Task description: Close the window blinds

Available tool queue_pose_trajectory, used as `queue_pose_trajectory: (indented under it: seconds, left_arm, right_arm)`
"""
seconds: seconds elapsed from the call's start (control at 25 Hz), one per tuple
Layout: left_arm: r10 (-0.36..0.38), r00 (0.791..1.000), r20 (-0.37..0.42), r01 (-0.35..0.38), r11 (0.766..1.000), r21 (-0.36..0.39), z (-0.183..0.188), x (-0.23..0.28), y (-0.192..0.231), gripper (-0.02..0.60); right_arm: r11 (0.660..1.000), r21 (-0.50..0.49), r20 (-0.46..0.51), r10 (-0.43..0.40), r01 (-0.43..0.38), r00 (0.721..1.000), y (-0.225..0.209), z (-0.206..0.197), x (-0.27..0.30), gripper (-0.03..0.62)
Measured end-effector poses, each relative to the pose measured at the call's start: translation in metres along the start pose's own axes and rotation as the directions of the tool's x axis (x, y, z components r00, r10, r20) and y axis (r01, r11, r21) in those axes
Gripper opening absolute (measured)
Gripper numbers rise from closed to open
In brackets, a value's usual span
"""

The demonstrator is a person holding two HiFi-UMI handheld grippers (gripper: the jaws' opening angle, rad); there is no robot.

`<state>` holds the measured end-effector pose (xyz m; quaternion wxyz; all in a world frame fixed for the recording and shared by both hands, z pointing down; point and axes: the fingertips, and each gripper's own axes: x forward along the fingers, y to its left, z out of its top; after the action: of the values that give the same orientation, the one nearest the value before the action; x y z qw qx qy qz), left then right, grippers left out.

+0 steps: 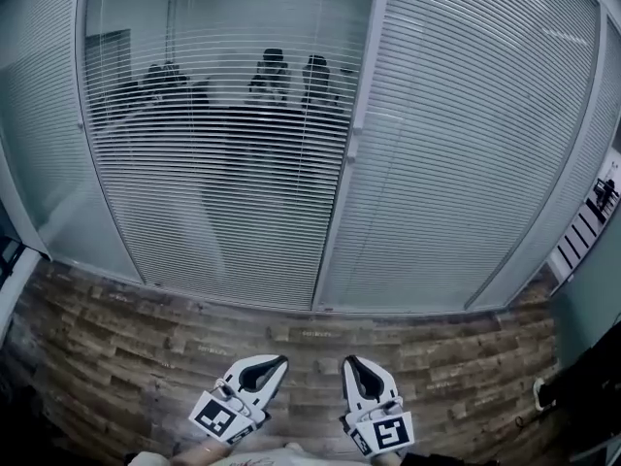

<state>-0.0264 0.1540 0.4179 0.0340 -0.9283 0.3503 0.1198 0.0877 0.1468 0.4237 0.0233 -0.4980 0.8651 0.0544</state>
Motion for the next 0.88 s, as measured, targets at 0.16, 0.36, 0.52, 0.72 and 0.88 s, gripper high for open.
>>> queue_pose_trajectory:
  seconds: [0.16,0.36,0.52,0.72,0.88]
  left_arm:
    - [0.031,1.0,0.003,-0.031,1.0,0.006,-0.006,0.019,-0.004,0.018]
    - [0.085,0.996,0.006,-0.085,0.996,-0.026,-0.011,0.028,-0.008,0.018]
    - [0.12,0.993,-0.005,-0.12,0.992,-0.029,-0.013,0.033,0.002,0.018]
    - [0.117,0.993,0.005,-0.117,0.993,-0.027,-0.016,0.049,0.016,0.018]
    - [0.096,0.995,-0.002,-0.096,0.995,-0.028,-0.023,0.069,0.034,0.018]
  right_arm:
    - [0.999,-0.015,-0.002,0.035,-0.035,0.999,-0.021,-0.003,0.005,0.026]
    - [0.997,-0.009,-0.024,0.072,-0.072,0.997,-0.035,-0.013,0.006,0.026]
    - [0.994,-0.006,-0.025,0.109,-0.11,0.994,-0.039,-0.017,0.014,0.026]
    - [0.994,-0.013,-0.037,0.107,-0.108,0.994,-0.052,-0.025,0.03,0.027]
    - [0.994,-0.049,-0.06,0.095,-0.098,0.994,-0.065,-0.032,0.046,0.028]
